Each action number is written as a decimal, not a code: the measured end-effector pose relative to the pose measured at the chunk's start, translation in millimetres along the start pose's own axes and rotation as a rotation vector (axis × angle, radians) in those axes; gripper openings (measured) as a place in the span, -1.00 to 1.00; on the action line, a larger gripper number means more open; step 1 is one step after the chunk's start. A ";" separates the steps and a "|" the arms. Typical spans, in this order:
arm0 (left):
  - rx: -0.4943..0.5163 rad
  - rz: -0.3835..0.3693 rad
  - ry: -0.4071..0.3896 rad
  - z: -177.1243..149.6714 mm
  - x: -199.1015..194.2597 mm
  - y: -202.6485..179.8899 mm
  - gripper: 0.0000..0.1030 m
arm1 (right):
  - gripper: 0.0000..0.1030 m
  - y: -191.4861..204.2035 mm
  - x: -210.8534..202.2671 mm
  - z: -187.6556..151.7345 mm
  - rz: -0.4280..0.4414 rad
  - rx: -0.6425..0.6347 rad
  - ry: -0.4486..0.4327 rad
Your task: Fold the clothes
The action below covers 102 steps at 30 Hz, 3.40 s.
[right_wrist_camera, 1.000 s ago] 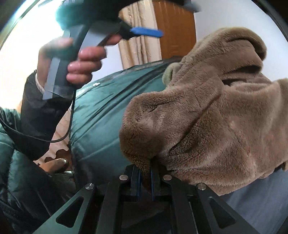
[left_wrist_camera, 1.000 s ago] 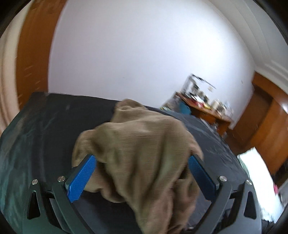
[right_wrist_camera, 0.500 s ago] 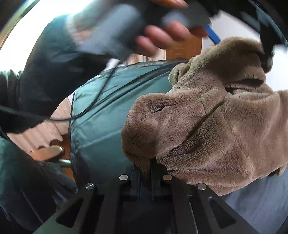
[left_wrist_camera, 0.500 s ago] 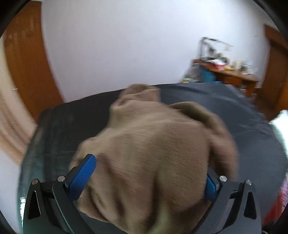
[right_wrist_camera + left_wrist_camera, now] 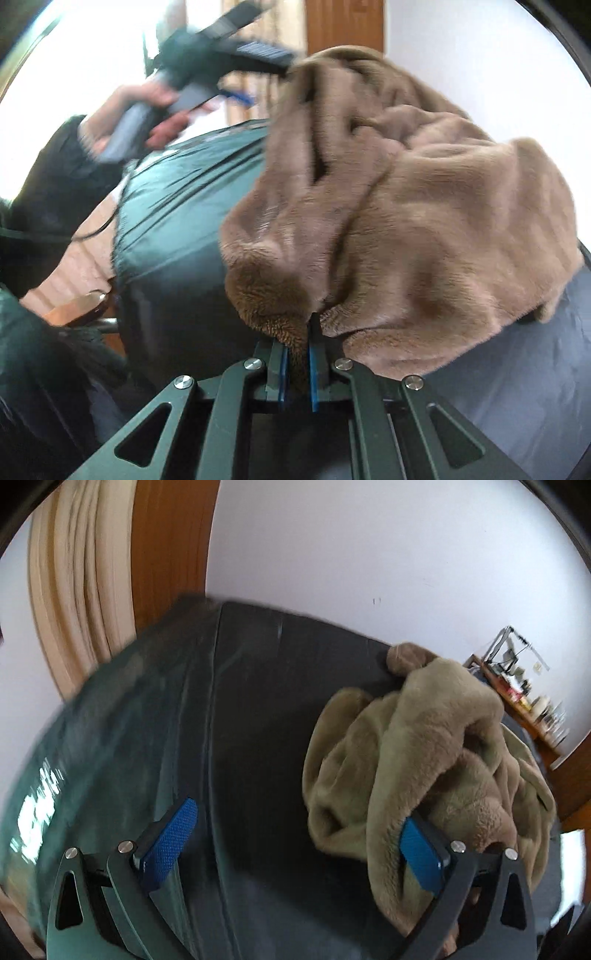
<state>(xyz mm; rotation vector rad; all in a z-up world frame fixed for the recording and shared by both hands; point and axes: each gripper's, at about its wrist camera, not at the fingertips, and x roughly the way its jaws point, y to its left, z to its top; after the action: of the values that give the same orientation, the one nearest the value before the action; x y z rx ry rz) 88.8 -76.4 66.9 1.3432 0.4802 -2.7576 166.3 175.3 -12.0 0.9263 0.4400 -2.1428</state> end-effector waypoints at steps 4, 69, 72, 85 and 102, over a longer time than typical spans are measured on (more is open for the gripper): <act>0.032 -0.049 0.009 -11.6 0.9 -0.3 1.00 | -0.83 -23.1 -22.3 -23.5 -0.161 -0.001 -0.023; 0.480 -0.270 -0.251 -42.7 -53.1 -48.2 1.00 | -0.77 -37.0 -31.0 91.7 0.152 0.376 -0.663; 0.541 -0.277 -0.296 -43.1 -64.9 -64.3 1.00 | -0.77 -37.3 -62.6 86.8 0.145 0.356 -0.723; 1.068 -0.353 -0.516 -47.3 -112.6 -165.6 1.00 | -0.77 -33.3 -117.2 56.5 0.139 0.330 -0.756; 1.323 -0.412 -0.442 -50.4 -105.5 -226.0 0.98 | -0.77 -27.7 -135.5 31.8 0.179 0.319 -0.754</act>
<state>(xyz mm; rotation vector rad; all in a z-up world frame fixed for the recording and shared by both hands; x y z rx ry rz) 155.5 142.7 177.8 0.5360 -1.4627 -3.6074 192.5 243.8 109.5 0.2427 -0.3529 -2.2318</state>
